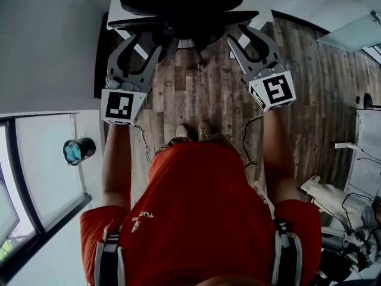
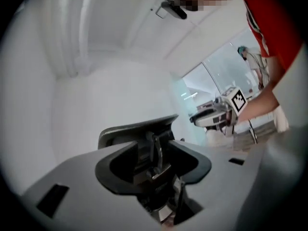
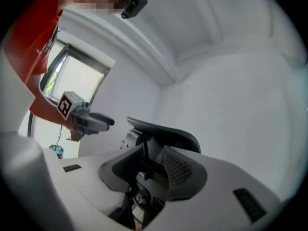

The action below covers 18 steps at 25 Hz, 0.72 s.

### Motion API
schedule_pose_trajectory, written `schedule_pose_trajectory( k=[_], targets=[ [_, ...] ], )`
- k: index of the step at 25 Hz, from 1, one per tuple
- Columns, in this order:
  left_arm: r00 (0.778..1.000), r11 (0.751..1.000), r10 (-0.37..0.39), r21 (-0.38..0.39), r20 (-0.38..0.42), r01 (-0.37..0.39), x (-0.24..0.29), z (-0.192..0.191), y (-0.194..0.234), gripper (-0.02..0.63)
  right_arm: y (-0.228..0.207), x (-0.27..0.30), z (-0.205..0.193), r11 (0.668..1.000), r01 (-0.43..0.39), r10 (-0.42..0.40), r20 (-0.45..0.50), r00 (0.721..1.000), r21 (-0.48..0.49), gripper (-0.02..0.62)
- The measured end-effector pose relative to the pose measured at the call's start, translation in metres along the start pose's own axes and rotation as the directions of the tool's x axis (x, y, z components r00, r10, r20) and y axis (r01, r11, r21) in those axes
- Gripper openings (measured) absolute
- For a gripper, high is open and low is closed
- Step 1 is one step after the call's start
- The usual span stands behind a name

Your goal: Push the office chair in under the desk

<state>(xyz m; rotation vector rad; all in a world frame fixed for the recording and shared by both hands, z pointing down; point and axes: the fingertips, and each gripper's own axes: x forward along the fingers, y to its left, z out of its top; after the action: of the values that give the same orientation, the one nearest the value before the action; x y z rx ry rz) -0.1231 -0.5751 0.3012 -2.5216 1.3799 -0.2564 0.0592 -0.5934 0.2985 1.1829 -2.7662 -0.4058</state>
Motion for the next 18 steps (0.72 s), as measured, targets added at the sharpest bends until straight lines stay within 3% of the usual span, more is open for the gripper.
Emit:
schedule_pose_trajectory(
  k=[6,12,18],
  targets=[
    [0.991,0.987,0.012,-0.161,0.135,0.010,-0.013,0.036,-0.026,0.126,0.048,-0.005,0.044,0.997,-0.040,0.029,0.144,0.989,0.074,0.107],
    [0.977,0.973,0.006,-0.226,0.214,0.044,-0.020,0.050,-0.040,0.017,0.069,-0.010,0.059,0.994,-0.030,0.007,0.215,0.977,0.105,0.036],
    [0.971,0.970,-0.037,-0.224,0.236,0.091,-0.024,0.049,-0.052,0.009,0.083,-0.010,0.061,0.986,-0.064,0.027,0.239,0.971,0.151,0.025]
  ],
)
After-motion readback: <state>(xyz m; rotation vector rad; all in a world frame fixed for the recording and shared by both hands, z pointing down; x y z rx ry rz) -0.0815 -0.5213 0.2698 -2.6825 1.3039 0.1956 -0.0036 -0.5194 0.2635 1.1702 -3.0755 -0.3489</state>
